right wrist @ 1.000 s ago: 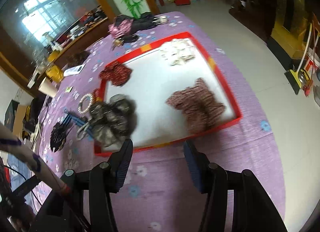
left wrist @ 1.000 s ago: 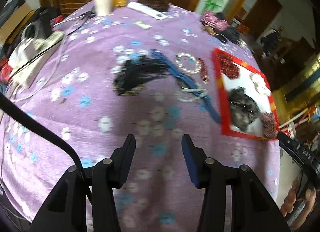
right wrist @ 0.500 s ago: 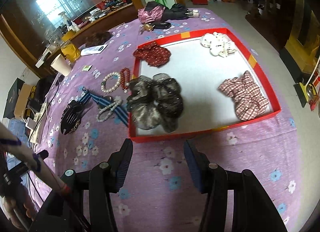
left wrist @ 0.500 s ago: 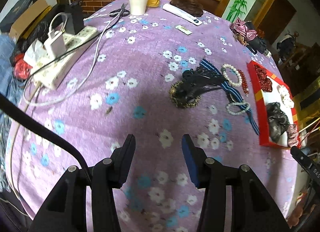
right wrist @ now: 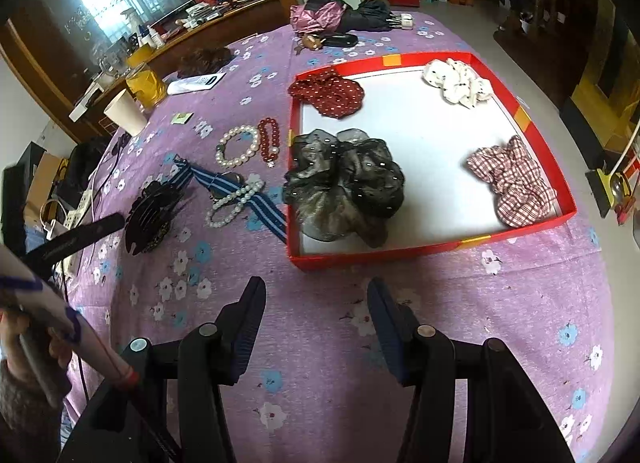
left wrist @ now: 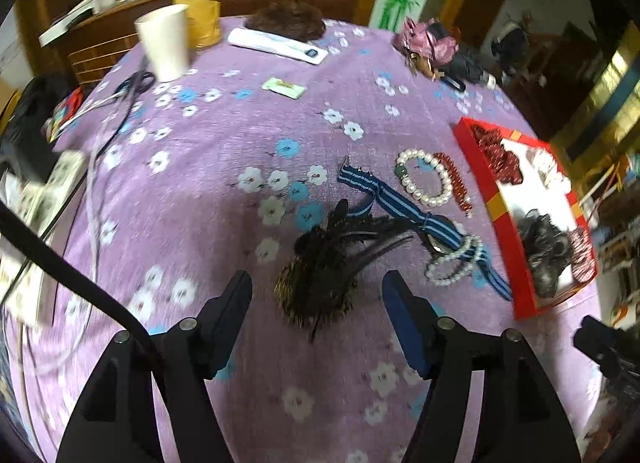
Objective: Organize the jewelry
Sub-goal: 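Grasp the black claw clip with the left gripper, then grasp the leopard-print hair tie with the right gripper while the left holds the claw clip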
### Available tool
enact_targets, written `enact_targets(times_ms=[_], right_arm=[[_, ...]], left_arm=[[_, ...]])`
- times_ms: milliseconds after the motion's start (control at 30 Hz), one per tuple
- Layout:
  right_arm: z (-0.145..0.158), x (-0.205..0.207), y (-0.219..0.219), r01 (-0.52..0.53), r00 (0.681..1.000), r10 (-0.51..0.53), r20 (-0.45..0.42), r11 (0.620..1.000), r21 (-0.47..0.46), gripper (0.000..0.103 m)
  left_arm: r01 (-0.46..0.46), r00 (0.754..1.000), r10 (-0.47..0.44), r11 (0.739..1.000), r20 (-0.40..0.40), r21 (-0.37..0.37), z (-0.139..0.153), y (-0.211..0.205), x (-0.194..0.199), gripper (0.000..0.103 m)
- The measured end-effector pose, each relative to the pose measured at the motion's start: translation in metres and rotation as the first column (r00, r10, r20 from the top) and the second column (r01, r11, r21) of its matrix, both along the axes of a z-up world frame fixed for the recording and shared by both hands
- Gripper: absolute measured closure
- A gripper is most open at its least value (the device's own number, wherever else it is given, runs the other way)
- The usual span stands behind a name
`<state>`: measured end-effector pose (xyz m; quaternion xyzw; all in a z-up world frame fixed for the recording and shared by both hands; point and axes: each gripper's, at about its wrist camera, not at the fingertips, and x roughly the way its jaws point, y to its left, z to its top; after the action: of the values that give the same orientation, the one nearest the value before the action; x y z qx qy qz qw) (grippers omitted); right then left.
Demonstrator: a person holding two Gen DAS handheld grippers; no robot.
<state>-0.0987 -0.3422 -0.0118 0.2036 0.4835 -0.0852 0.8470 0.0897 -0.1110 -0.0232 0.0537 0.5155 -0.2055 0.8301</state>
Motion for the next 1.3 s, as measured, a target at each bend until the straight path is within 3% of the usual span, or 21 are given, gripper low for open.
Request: enact_targets(times_ms=[167, 233, 300, 367, 767, 967, 1100, 1300], right_arm=[[0.007, 0.02, 0.015, -0.045, 0.999, 0.045, 0.007, 0.999, -0.024, 0.046], [0.01, 0.031, 0.022, -0.068, 0.998, 0.068, 0.012, 0.997, -0.029, 0.046], [0.011, 0.044, 0.03, -0.094, 0.995, 0.094, 0.016, 0.995, -0.028, 0.046], [0.01, 0.06, 0.04, -0.123, 0.992, 0.123, 0.015, 0.992, -0.026, 0.046], [-0.015, 0.151, 0.085, -0.295, 0.955, 0.294, -0.041, 0.954, -0.043, 0.046], [-0.02, 0.178, 0.081, -0.315, 0.948, 0.312, -0.064, 0.949, -0.035, 0.054], [-0.022, 0.192, 0.081, -0.313, 0.948, 0.308, -0.078, 0.948, -0.059, 0.054], [-0.029, 0.212, 0.067, -0.267, 0.961, 0.263, -0.084, 0.963, -0.043, 0.063]], left_arm=[[0.017, 0.998, -0.017, 1.0, -0.056, -0.009, -0.02, -0.003, 0.016, 0.037], [0.01, 0.997, -0.012, 1.0, -0.079, -0.024, -0.025, -0.001, 0.018, 0.041], [0.021, 0.994, -0.025, 0.999, -0.106, -0.033, -0.029, -0.001, 0.018, 0.074], [0.028, 0.993, -0.032, 0.999, -0.115, -0.038, -0.03, -0.001, 0.016, 0.079], [-0.086, 0.985, 0.061, 0.985, -0.163, -0.15, -0.011, 0.06, -0.01, 0.08], [-0.136, 0.983, 0.114, 0.978, -0.143, -0.156, -0.004, 0.087, -0.02, 0.079], [-0.147, 0.983, 0.127, 0.977, -0.135, -0.151, -0.003, 0.094, -0.02, 0.079], [-0.165, 0.98, 0.146, 0.975, -0.135, -0.15, -0.007, 0.102, -0.022, 0.079]])
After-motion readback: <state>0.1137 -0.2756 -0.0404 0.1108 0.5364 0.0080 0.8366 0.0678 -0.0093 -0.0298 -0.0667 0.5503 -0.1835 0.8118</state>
